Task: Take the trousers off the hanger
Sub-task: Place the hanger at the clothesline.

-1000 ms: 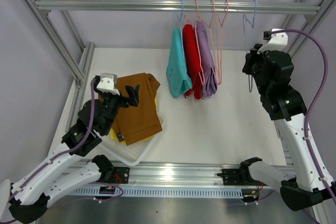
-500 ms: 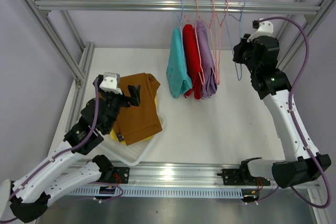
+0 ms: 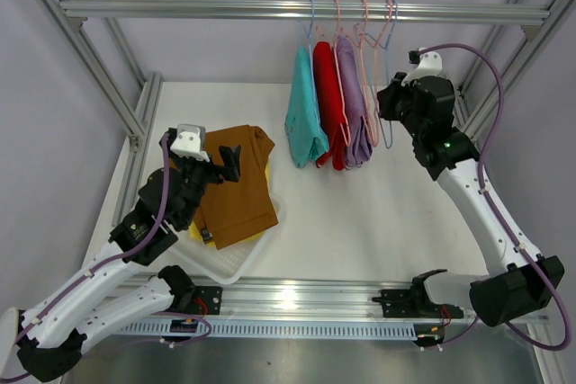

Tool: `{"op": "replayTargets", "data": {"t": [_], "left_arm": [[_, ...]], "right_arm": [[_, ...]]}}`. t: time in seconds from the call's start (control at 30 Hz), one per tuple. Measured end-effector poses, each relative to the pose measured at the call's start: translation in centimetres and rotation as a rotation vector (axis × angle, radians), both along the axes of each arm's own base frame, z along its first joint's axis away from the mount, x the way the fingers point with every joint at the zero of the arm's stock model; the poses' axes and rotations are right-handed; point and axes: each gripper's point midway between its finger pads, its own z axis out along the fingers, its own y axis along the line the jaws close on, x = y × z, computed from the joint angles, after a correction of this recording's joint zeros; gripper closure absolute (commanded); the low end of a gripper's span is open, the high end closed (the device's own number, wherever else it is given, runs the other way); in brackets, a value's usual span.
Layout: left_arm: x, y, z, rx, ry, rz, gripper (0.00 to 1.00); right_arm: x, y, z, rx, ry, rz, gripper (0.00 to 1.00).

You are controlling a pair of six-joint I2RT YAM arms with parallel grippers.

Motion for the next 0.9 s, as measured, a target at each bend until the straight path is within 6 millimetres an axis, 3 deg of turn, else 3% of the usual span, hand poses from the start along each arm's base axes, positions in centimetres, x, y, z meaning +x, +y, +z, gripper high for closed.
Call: {"op": "replayTargets", "data": {"t": [0.2, 0.27, 0.3, 0.5, 0.7, 0.9], "left_arm": [[0.0, 0.0, 0.0, 0.000, 0.000, 0.000, 0.01], [0.0, 0.0, 0.0, 0.000, 0.000, 0.000, 0.00], [0.0, 0.0, 0.0, 0.000, 0.000, 0.000, 0.01], [0.0, 0.0, 0.0, 0.001, 0.001, 0.000, 0.01], [-0.1, 0.1, 0.1, -0.002, -0.003, 0.000, 0.00], [-0.1, 0.0, 0.0, 0.002, 0.002, -0.005, 0.01]], "right_arm": [[-0.4, 0.7, 0.6, 0.021, -0.044, 0.013, 0.99], [-0.7, 0.6, 0.9, 0.025, -0.055, 0.011, 0.90], [-0.7, 0.6, 0.9, 0.028, -0.058, 0.011, 0.76], [-2.4, 0.3, 0.0, 0.016, -0.026, 0.010, 0.44], [-5.7, -1.3, -0.1, 0.013, -0.040, -0.020, 0.37], [-10.0, -3.5, 2.9, 0.042, -0.128, -0.056, 0.37]]}}
